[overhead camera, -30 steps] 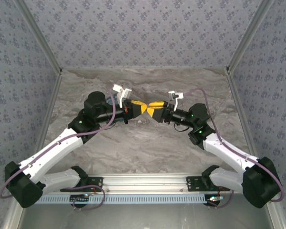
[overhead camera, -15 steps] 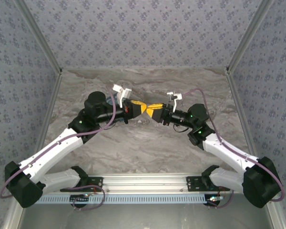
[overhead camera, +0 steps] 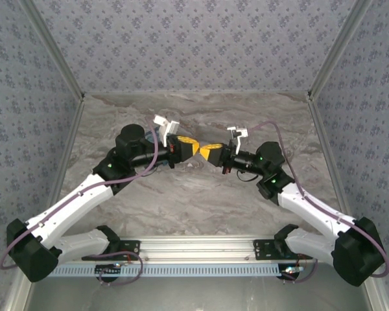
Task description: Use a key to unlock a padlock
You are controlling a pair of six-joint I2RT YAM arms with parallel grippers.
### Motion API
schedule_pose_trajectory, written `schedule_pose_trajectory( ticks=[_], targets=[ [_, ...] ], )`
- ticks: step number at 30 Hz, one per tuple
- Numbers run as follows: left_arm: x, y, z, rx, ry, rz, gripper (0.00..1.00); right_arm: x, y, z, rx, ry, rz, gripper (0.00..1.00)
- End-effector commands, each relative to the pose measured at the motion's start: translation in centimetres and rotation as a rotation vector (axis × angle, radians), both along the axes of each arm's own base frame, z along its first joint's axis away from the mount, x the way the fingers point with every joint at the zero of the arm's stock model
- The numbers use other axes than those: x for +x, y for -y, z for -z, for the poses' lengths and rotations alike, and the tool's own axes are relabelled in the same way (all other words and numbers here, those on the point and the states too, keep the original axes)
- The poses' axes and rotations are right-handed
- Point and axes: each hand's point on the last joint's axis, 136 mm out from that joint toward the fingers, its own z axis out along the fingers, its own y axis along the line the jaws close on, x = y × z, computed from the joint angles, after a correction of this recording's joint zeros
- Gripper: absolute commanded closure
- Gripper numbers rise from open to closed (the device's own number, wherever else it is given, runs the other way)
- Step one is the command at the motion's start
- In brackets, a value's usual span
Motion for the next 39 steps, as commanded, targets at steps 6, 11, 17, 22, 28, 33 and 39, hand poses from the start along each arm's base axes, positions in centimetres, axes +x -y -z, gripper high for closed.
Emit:
schedule_pose_trajectory(
  ticks=[6,11,17,22,28,33,39],
  targets=[
    [3.8,-3.3,0.5,0.098,0.015,-0.195,0.40,1.6,2.9,3.6,-0.118,-0.091,0.188,1.00],
    [8.8,-7.2,5.7,0.252,-0.116,-0.411,0.10,2.5,5.4,7.4,-0.251,-0.177,0.322,1.00],
    [13.0,-9.6,11.6,0.403,-0.233,-0.524,0.01,2.9,8.3,10.7,-0.245,-0.302,0.439,1.00],
    [15.0,-7.8,15.0,0.470,-0.265,-0.447,0.01,2.7,10.0,12.7,-0.242,-0.370,0.494,1.00],
    [17.1,-6.7,18.4,0.524,-0.333,-0.432,0.04,2.2,11.0,13.5,-0.246,-0.393,0.520,1.00],
    [17.5,-5.9,20.5,0.575,-0.364,-0.399,0.05,2.1,11.5,13.8,-0.243,-0.402,0.531,1.00],
    [17.3,-5.0,21.5,0.590,-0.374,-0.359,0.07,2.1,11.6,14.0,-0.247,-0.403,0.532,1.00]
  ],
)
